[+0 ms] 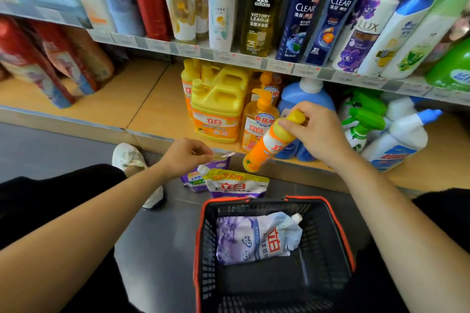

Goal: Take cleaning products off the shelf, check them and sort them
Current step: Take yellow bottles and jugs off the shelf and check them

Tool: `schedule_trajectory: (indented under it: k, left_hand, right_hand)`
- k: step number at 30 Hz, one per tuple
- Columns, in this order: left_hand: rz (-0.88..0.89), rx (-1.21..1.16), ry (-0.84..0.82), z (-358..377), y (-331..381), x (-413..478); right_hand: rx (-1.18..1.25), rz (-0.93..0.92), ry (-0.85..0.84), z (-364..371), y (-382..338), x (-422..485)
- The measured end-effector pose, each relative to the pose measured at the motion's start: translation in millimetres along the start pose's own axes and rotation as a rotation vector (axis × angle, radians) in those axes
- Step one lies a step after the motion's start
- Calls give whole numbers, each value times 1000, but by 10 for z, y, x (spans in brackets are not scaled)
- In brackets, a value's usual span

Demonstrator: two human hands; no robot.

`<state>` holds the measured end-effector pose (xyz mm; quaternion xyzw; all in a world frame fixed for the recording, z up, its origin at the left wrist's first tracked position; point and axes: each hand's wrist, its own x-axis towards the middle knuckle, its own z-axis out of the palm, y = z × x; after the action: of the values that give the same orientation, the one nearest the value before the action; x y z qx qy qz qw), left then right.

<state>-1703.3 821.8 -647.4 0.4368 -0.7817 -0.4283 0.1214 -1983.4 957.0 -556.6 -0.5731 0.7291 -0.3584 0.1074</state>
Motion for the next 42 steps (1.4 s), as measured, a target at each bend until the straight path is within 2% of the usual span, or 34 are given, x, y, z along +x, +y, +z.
schedule_trajectory:
  k: [4,9,12,16,19,24,27,32,35,37,40,42]
  left_hand:
    - [14,164,16,-113,-193,118]
    - [-111,-105,104,-511,-371,581]
    - [-158,-206,204,-707,-464,842]
    - [50,-174,384,-711,-360,1060]
    - [184,-201,310,-530,-216,1149]
    - [179,-348,230,-482,-98,1088]
    - [188,-311,193,-500,-88,972]
    - [230,-91,279,-456,0,774]
    - [327,89,306,-544,103,714]
    - [382,184,318,-658,215,638]
    - [434,235,313,-818,452,442]
    - [488,260,298,-846,665,273]
  right_hand:
    - [-152,2,-289,448,101,117]
    - [-317,39,-534,1048,451,142]
    - [-393,56,-600,1311,612,108]
    - [-403,118,-610,1538,746,67]
    - [-352,157,-586,1579,749,100]
    - [-297,212,-620,1481,626,123]
    - [-240,210,-583,1403,526,122]
    - [55,242,-451,1202,341,124]
    - [203,191,-405,1016,174,110]
    - [269,142,-289,877,21,115]
    - [314,57,-9,648,-247,118]
    - [279,-22,73,500,-397,76]
